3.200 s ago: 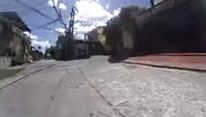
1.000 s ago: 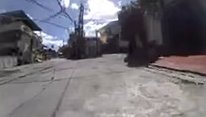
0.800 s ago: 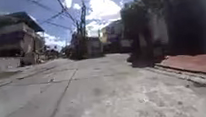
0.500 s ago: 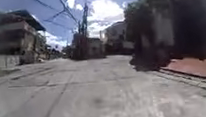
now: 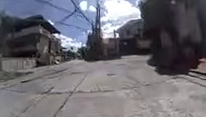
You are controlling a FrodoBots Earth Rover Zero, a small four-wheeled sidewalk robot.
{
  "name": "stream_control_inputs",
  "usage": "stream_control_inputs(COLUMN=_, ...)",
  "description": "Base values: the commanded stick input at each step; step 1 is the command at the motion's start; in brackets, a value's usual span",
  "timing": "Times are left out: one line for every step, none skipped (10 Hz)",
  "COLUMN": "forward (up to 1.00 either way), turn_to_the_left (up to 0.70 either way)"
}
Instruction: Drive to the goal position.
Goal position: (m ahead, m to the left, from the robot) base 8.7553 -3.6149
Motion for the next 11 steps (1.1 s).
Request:
stream_control_inputs(forward=1.0, turn_to_the_left=0.07)
stream_control_inputs(forward=1.0, turn_to_the_left=0.04)
stream_control_inputs(forward=1.0, turn_to_the_left=0.01)
stream_control_inputs(forward=1.0, turn_to_the_left=0.0)
stream_control_inputs(forward=1.0, turn_to_the_left=0.0)
stream_control_inputs(forward=1.0, turn_to_the_left=0.01)
stream_control_inputs(forward=1.0, turn_to_the_left=0.1)
stream_control_inputs(forward=1.0, turn_to_the_left=0.09)
stream_control_inputs(forward=1.0, turn_to_the_left=0.06)
stream_control_inputs(forward=1.0, turn_to_the_left=0.02)
stream_control_inputs(forward=1.0, turn_to_the_left=0.0)
